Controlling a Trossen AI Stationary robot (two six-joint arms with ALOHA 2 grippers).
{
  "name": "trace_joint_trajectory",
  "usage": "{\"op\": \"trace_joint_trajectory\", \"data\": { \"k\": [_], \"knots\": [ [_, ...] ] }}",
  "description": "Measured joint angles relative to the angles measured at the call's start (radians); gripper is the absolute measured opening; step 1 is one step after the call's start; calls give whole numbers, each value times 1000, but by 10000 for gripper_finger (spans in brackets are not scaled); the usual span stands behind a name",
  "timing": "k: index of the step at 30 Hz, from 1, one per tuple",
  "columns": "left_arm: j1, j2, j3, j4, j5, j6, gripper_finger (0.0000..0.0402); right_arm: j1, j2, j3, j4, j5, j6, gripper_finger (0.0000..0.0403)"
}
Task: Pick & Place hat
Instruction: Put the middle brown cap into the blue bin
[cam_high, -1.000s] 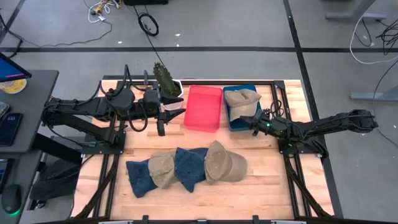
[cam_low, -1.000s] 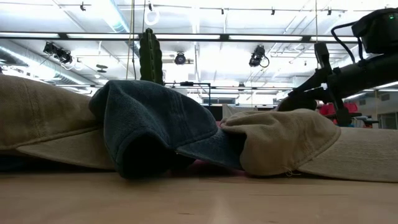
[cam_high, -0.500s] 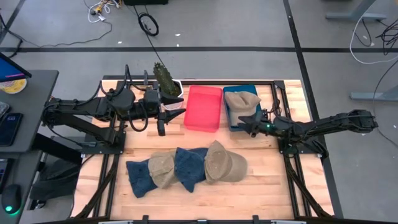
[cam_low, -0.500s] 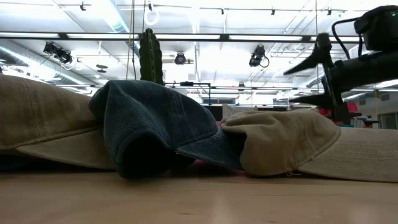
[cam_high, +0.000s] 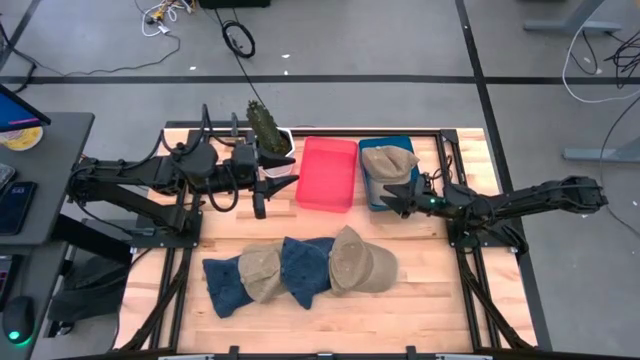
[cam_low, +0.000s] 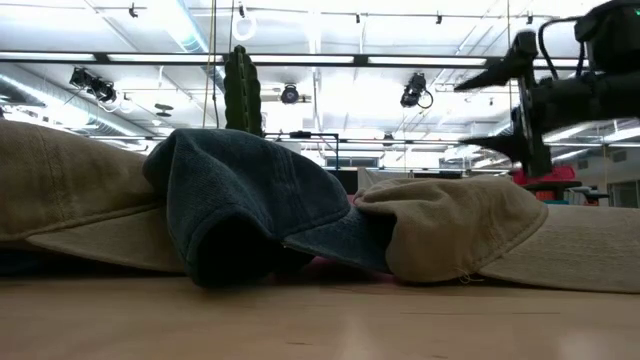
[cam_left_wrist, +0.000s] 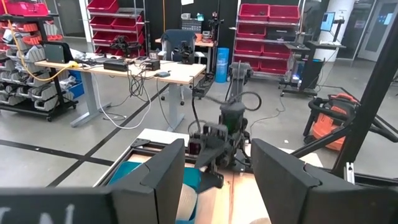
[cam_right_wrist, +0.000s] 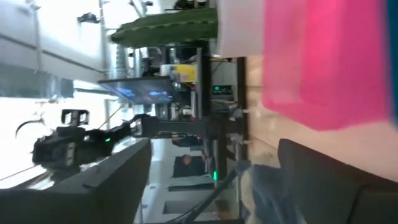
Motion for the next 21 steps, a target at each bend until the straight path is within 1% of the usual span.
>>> {"op": "trace_joint_trajectory", "data": {
  "k": [3,6,11,14,18,21],
  "knots": [
    [1,0,0,-8,0,0,188,0,0,70,-65,-1,-83,315],
    [1,0,0,-8,0,0,188,-1,0,164,-220,-1,-185,281],
    [1,0,0,-9,0,0,188,-26,1,367,-660,-6,-330,224],
    [1,0,0,-9,0,-3,188,-61,8,502,-919,-23,-388,190],
    [1,0,0,-10,0,-3,188,-123,48,643,-1218,-111,-423,145],
    [1,0,0,-10,0,-2,188,-166,97,706,-1338,-178,-469,104]
  ]
}}
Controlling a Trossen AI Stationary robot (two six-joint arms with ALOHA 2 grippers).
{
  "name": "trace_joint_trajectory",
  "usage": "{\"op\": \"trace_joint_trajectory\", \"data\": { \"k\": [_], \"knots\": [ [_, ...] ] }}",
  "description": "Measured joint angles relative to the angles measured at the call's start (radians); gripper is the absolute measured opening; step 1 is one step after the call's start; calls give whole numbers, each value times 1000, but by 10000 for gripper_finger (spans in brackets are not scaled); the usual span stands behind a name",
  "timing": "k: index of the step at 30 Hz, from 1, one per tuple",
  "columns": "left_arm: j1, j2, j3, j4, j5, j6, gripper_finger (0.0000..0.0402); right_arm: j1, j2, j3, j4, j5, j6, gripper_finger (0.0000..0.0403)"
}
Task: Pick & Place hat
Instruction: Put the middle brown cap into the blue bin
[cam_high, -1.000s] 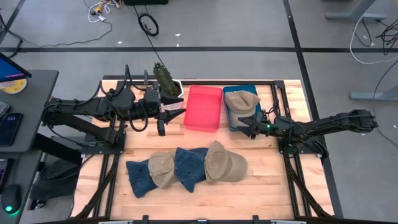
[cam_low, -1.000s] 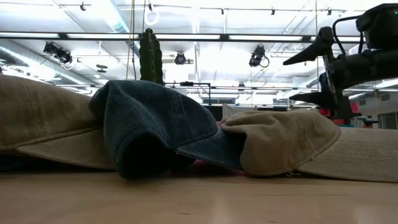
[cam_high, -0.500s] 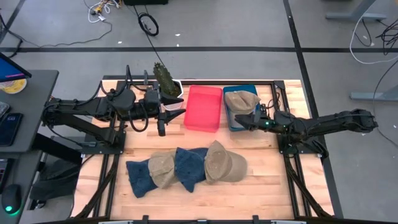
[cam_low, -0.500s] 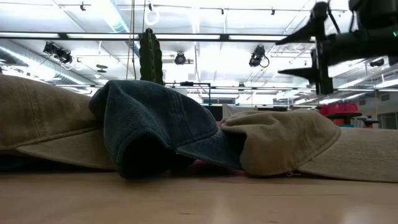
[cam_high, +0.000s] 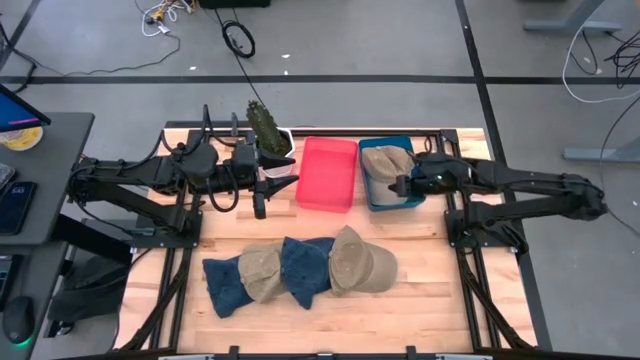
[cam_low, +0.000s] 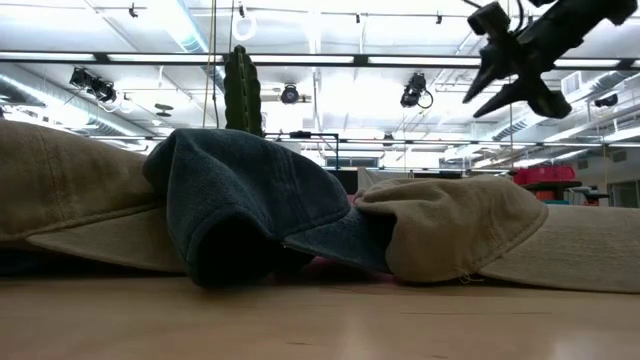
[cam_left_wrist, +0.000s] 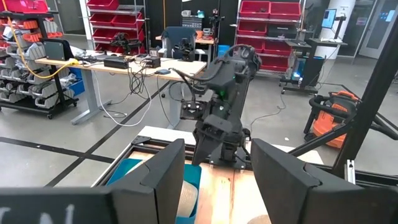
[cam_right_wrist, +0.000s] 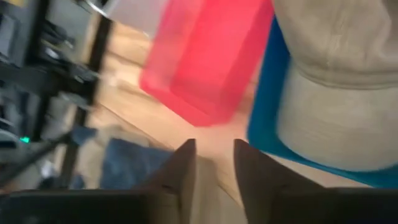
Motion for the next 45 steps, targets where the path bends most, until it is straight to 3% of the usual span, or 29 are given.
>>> {"op": "trace_joint_trajectory", "data": {
  "k": [6,12,32,35,45],
  "knots": [
    [0,0,0,0,0,0,188,-84,137,35,-19,-79,-111,10],
    [0,0,0,0,0,-9,188,-137,266,35,-97,-181,-166,4],
    [0,0,0,-3,0,-8,188,-170,448,35,-180,-171,-279,1],
    [0,0,0,-3,0,-8,188,-170,477,34,-173,-144,-296,0],
    [0,0,0,-4,0,-8,188,-169,497,34,-143,103,-360,0]
  ]
}}
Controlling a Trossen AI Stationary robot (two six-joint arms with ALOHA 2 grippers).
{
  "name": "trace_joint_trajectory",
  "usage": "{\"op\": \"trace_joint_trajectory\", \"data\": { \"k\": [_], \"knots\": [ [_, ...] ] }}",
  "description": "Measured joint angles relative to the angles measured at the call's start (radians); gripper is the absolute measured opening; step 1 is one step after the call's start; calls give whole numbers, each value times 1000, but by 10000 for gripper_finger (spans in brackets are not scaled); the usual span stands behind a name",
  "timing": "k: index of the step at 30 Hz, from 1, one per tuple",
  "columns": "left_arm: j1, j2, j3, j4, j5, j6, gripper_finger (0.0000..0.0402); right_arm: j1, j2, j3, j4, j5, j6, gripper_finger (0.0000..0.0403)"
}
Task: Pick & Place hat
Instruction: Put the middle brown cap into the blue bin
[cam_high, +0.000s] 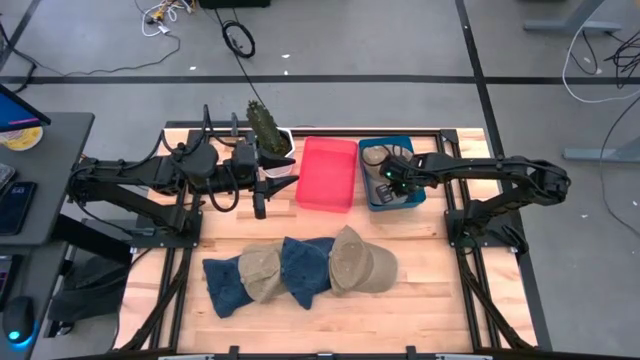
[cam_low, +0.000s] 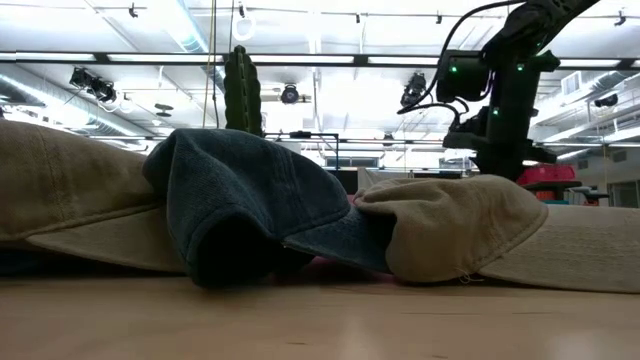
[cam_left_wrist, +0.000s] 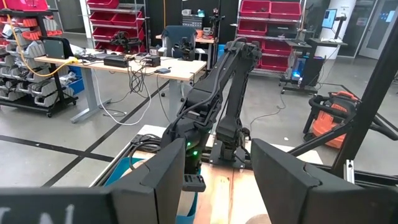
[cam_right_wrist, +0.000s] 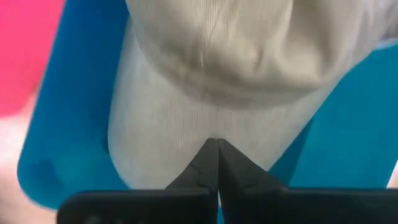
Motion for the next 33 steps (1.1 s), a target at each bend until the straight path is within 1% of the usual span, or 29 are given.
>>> {"op": "trace_joint_trajectory", "data": {
  "k": [3,8,12,17,19,21,22,25,28,30,33],
  "knots": [
    [0,0,0,0,0,0,188,0,0,0,36,46,-28,0],
    [0,0,0,-2,0,0,188,-16,0,0,96,49,-43,0],
    [0,0,0,-2,0,1,188,-57,0,0,133,50,-55,0],
    [0,0,0,-3,0,0,188,-107,0,0,147,92,-86,0],
    [0,0,0,-3,0,0,188,-125,0,0,148,84,-99,0],
    [0,0,0,-3,0,0,188,-135,-8,0,142,18,-100,0],
    [0,0,0,-4,0,-1,188,-137,-17,3,126,-40,-90,0],
    [0,0,0,-7,0,-5,188,-124,-47,41,22,-191,-65,0],
    [0,0,0,-8,0,-5,188,-108,-62,78,-112,-313,-36,0],
    [0,0,0,-8,0,-1,188,-102,-61,81,-161,-375,-21,0],
    [3,0,0,-8,0,7,188,-90,-56,61,-161,-388,-19,0]
  ]
}}
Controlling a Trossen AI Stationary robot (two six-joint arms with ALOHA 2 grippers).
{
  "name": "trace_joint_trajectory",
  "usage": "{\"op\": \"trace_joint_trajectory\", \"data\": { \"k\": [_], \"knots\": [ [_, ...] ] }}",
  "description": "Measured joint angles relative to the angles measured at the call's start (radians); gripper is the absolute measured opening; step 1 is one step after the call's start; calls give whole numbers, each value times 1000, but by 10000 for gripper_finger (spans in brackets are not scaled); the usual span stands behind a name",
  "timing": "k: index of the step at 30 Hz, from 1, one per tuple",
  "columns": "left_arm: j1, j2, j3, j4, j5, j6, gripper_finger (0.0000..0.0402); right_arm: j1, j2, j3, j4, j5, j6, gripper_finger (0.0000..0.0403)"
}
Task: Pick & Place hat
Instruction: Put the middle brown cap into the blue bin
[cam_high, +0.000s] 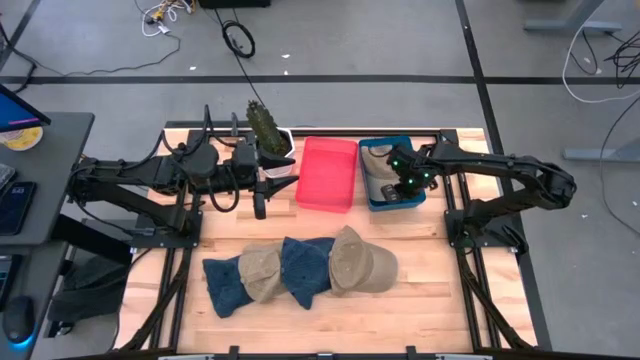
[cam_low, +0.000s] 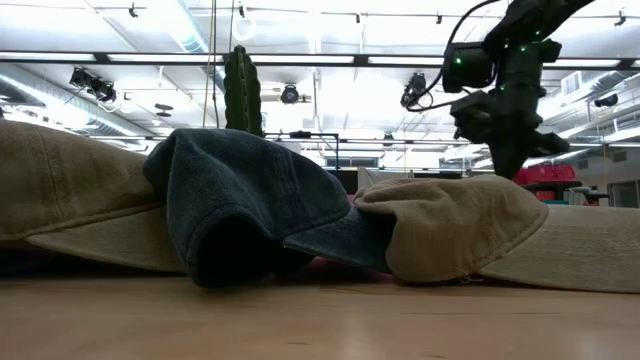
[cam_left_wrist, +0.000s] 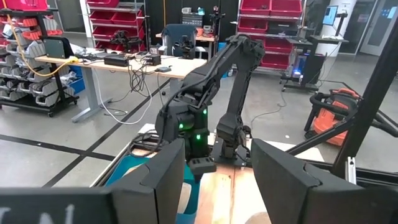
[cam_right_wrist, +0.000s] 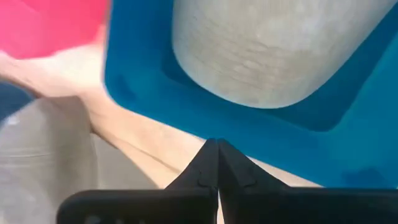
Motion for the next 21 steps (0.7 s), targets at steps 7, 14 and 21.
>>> {"op": "trace_joint_trajectory", "data": {
  "k": [7,14,21],
  "knots": [
    [6,0,0,0,-1,1,188,1,44,-25,41,10,7,0],
    [6,0,0,1,0,-8,188,1,113,-25,60,3,-14,0],
    [3,0,0,1,0,-12,188,7,172,-25,85,52,-38,0]
  ]
}}
